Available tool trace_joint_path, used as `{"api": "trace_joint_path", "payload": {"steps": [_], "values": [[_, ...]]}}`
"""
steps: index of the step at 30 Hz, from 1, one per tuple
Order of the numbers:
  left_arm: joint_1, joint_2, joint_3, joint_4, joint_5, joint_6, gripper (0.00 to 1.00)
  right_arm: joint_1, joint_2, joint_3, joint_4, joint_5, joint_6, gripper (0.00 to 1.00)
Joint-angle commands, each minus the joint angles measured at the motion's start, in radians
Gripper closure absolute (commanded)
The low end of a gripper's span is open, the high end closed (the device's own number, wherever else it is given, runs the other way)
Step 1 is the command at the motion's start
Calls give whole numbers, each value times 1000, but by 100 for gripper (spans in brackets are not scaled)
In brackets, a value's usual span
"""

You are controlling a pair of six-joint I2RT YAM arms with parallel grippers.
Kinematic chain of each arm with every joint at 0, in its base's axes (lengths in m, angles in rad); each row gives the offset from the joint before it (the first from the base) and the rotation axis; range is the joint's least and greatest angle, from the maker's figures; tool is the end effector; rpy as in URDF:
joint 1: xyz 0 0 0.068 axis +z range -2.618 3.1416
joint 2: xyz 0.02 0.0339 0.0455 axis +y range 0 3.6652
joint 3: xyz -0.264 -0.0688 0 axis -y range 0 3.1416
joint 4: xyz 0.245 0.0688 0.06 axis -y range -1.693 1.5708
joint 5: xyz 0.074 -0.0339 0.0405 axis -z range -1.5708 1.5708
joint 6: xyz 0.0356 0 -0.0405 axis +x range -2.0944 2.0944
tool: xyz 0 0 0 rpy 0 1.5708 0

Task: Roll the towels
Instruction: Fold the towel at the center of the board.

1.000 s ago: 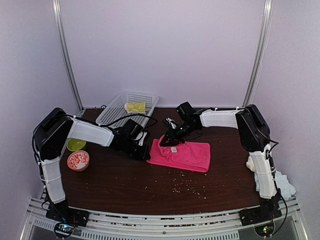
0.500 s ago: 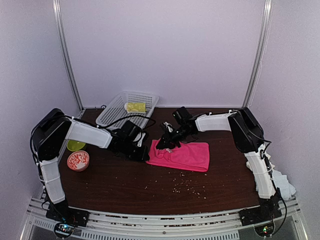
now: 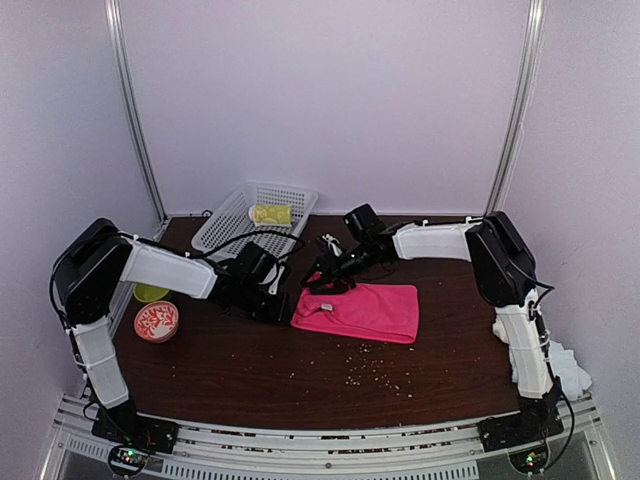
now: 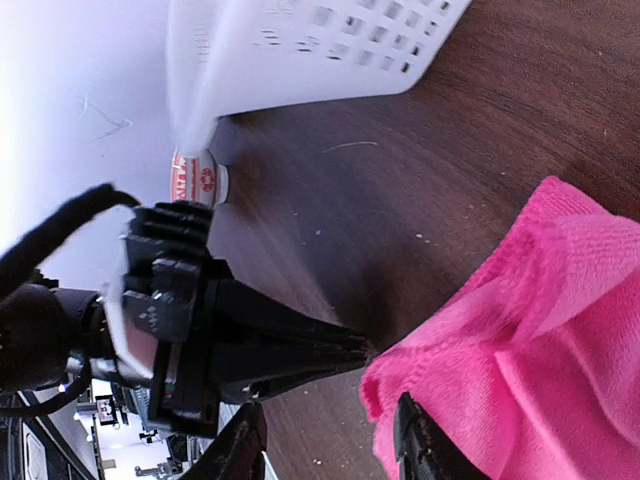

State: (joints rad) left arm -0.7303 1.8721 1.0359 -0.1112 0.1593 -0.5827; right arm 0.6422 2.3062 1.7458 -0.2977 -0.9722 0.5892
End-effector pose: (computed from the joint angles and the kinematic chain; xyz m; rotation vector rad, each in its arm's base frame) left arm 0.2725 -0.2516 0.1354 0.2642 2.6458 -0.6908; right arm 0.3812 0.3219 0.1587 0.5804 -2.5869 -1.6814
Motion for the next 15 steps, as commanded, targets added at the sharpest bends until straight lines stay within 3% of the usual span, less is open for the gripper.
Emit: {"api": "trace_joint_path", "payload": {"steps": [1, 6, 9, 15], "values": [[-4, -113, -47, -11, -89, -21, 93, -13, -124, -64, 29, -15, -10, 55], [-3, -200, -55, -49, -155, -15, 88, -36, -175, -102, -70, 33, -133, 57], [-19, -230, -9, 7, -89, 37, 87, -81, -206, -102, -207, 143, -308, 62], [-66, -39, 283, -70, 12, 141, 89, -181, -296, -210, -382, 307, -583, 75]]}}
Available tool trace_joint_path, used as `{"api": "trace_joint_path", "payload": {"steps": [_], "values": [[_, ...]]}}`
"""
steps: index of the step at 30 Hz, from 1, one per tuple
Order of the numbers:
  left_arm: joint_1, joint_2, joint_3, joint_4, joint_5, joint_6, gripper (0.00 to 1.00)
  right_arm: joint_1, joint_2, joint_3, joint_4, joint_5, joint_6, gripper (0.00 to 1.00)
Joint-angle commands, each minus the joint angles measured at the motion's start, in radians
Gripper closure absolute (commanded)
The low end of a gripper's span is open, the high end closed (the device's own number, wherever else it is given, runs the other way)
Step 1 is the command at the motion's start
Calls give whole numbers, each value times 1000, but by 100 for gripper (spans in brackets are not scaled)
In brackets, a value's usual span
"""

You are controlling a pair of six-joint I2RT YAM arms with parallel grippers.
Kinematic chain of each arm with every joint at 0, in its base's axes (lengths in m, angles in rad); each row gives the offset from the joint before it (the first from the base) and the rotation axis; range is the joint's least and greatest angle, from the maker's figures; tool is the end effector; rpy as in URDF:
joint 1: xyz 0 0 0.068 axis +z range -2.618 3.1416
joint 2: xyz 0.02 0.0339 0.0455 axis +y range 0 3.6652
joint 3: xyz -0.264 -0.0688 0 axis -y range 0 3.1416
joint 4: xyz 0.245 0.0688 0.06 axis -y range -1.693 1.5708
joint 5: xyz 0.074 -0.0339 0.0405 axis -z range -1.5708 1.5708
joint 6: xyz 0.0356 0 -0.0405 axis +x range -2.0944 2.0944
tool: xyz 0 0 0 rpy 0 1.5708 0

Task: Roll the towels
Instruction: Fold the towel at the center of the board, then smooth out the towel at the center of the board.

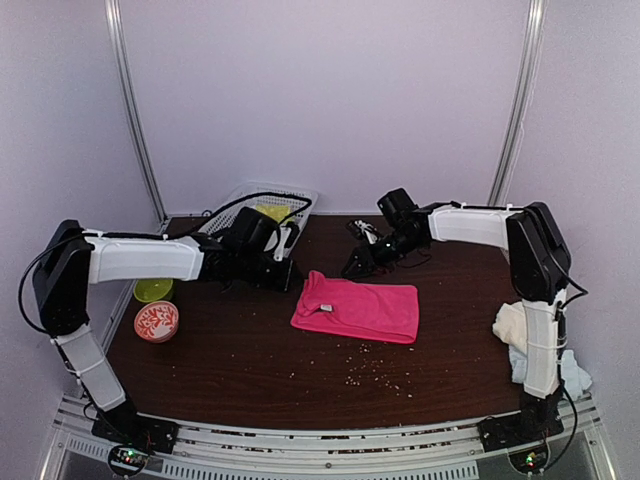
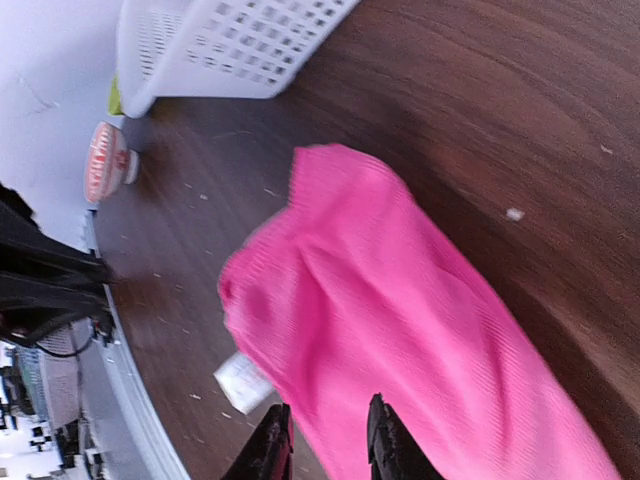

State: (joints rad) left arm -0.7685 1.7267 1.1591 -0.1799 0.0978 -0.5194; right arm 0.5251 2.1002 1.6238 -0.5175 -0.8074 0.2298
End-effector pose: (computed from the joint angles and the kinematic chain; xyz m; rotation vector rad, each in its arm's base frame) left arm 0.2708 -0.2667 0.2188 0.3547 2.4133 -0.7347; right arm 0.3785 0.2490 0.1997 -0.7083 2.5227 1.3165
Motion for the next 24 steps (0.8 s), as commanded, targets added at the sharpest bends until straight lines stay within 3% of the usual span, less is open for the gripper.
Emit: {"api": "trace_joint_path", "payload": {"steps": [1, 6, 11, 19, 24], "values": [[-28, 142, 189, 5, 87, 79, 90, -76, -111, -124, -167, 156, -245, 75], [-28, 322, 330, 1, 193, 106, 93, -112, -189, -244, -188, 217, -332, 78], [-30, 392, 318, 11, 283, 122, 96, -141, -198, -307, -156, 238, -343, 79], [-34, 271, 119, -60, 286, 186, 97, -168, -186, -355, -137, 300, -390, 79], [-22, 145, -27, -118, 186, 209, 97, -169, -191, -377, -135, 338, -419, 79]]}}
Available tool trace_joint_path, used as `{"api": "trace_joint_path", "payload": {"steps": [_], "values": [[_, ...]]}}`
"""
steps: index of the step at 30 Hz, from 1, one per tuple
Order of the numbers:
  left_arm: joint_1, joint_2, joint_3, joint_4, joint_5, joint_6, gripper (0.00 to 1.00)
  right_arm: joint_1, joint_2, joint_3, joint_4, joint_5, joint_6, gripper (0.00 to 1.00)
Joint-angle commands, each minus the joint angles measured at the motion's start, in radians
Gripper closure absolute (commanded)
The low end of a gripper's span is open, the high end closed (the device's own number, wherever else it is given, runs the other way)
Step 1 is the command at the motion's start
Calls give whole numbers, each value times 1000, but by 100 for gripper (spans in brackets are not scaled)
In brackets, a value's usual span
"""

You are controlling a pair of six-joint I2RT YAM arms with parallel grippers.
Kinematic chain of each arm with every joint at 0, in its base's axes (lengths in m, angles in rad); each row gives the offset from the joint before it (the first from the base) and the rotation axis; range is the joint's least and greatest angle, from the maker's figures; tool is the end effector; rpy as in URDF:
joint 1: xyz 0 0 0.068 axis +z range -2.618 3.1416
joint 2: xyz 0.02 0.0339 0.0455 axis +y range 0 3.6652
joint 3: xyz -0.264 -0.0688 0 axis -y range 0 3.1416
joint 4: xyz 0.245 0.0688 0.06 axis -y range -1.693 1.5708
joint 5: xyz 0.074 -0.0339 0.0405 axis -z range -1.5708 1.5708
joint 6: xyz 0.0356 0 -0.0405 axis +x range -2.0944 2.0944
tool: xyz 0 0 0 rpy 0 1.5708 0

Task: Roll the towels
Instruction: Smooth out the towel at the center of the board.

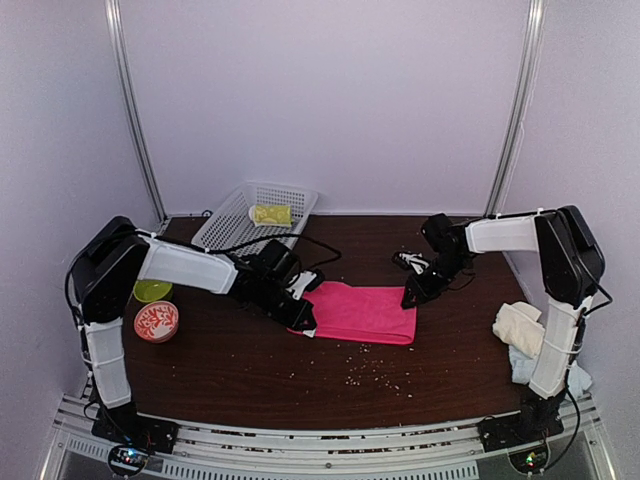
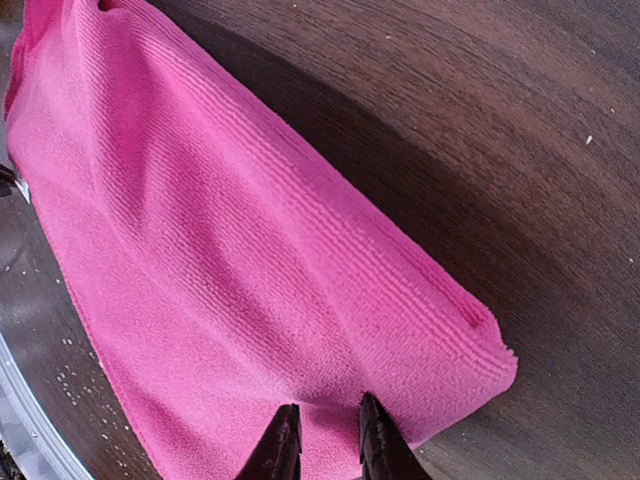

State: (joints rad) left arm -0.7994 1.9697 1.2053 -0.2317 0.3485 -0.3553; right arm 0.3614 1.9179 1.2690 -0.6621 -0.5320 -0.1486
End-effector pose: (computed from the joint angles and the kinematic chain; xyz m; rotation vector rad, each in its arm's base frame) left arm 0.2697 -0.2948 0.1403 0.7381 2.6258 -0.8411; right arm 0.3380 0.1471 0.1603 -0.8124 2.7166 0.8070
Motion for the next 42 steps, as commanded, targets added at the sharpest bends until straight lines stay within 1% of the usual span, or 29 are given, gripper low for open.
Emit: {"api": "trace_joint_path", "payload": {"steps": [1, 3, 5, 6, 9, 12, 14, 15, 18, 20, 22, 24, 28, 32, 36, 42], "values": [[14, -112, -87, -74, -78, 44, 97, -5, -6, -29, 13, 70, -44, 79], [19, -138, -102, -76, -61, 52, 96, -4, 0, -43, 20, 82, -51, 79], [20, -161, -83, -79, 6, 80, 95, -4, 6, -57, 22, 94, -59, 80], [19, -173, -66, -75, 7, 88, 95, -4, 6, -62, 17, 102, -63, 80], [23, -146, 57, -80, -79, 88, 95, -5, -20, -85, 6, 120, -80, 80], [30, -18, 248, -161, -249, 68, 89, -4, -53, -82, -8, 141, -89, 79], [37, 59, 345, -191, -352, 31, 85, -6, -70, -55, -27, 143, -89, 79], [42, 95, 391, -213, -380, 3, 82, -6, -79, -40, -37, 139, -88, 79], [49, 169, 475, -222, -373, 10, 72, -6, -88, -13, -50, 116, -85, 78], [49, 196, 501, -202, -321, 39, 71, -6, -82, -6, -65, 98, -103, 78], [49, 216, 520, -187, -249, 59, 73, -6, -80, -22, -54, 107, -108, 78], [48, 229, 527, -179, -212, 67, 74, -8, -78, -43, -34, 125, -112, 77], [48, 245, 522, -184, -278, 62, 73, -25, -65, -62, -14, 140, -107, 77], [61, 277, 531, -190, -297, 71, 73, -50, -47, -79, 3, 162, -105, 77], [74, 328, 574, -253, -372, 69, 73, -70, -27, -89, 9, 171, -96, 77], [76, 318, 553, -290, -443, 62, 73, -82, -24, -105, 1, 175, -82, 77]]}}
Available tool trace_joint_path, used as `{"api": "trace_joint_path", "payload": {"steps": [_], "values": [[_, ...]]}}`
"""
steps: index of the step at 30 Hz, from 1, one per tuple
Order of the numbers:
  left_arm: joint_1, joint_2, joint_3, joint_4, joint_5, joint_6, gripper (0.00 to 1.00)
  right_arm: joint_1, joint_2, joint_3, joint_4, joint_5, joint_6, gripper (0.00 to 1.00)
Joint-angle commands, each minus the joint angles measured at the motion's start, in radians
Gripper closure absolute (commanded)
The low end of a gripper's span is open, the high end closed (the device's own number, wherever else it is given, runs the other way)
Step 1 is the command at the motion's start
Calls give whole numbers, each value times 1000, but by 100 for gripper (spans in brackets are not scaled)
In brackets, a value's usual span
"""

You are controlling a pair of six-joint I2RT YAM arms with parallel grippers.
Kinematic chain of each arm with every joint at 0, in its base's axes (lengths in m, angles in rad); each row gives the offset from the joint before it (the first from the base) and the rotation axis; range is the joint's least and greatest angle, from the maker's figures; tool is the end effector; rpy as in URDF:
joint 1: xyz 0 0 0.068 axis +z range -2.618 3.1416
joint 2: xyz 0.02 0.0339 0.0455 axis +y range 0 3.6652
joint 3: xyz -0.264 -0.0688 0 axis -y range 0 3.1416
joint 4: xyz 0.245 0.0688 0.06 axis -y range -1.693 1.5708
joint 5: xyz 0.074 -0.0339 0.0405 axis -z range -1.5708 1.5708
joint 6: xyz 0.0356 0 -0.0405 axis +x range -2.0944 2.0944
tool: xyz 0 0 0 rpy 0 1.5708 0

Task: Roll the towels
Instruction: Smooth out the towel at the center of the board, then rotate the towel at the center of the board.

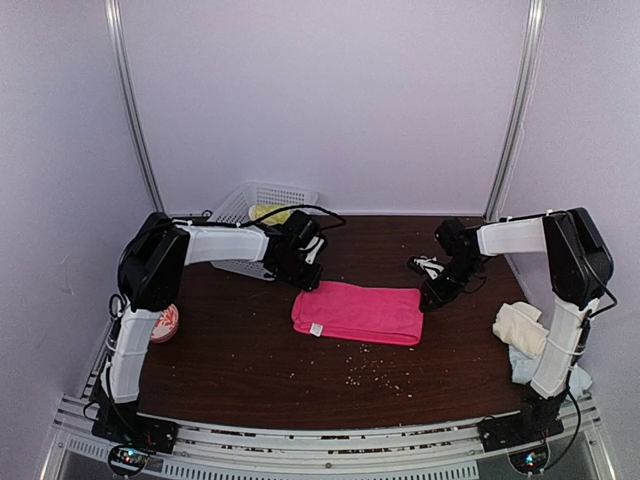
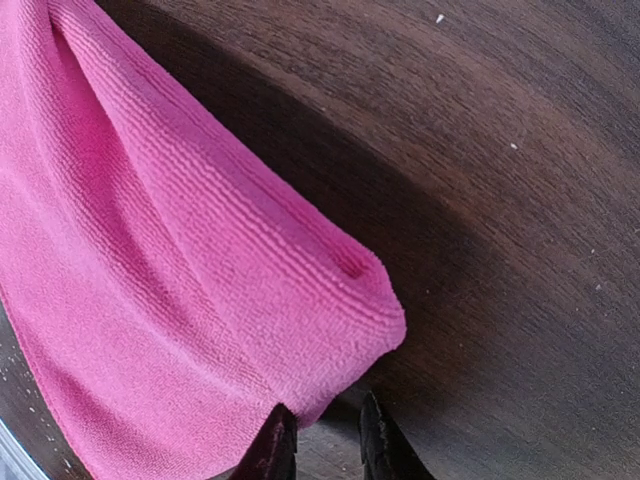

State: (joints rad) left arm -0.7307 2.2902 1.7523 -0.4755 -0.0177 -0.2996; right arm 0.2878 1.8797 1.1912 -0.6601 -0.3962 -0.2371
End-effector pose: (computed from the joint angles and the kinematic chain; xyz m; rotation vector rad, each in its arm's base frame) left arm 0.3676 -0.3286 0.1451 0.5552 2.5669 -0.3500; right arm 0.3328 0.1128 0.1515 -0.8079 2.7591 0.5849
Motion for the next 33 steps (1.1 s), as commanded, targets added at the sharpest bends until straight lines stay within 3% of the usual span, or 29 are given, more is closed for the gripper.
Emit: {"api": "trace_joint_path", "payload": {"steps": [1, 5, 9, 17, 25, 33], "values": [[8, -5, 5, -62, -90, 3, 73, -9, 13, -34, -4, 43, 12, 77], [8, -39, -39, -65, -121, -3, 73, -9, -1, -67, -15, 50, 4, 77], [-5, -117, -78, 16, -57, 18, 72, -9, -59, -53, -69, 5, -21, 77], [-90, -226, -118, 43, 56, 58, 71, -10, -147, 112, -184, -17, -32, 70], [-127, -227, -250, 77, 131, -25, 82, -10, 45, 237, -128, -18, -51, 68], [-126, -245, -394, 124, 115, -37, 83, -10, 151, 261, -82, -66, -67, 71]]}}
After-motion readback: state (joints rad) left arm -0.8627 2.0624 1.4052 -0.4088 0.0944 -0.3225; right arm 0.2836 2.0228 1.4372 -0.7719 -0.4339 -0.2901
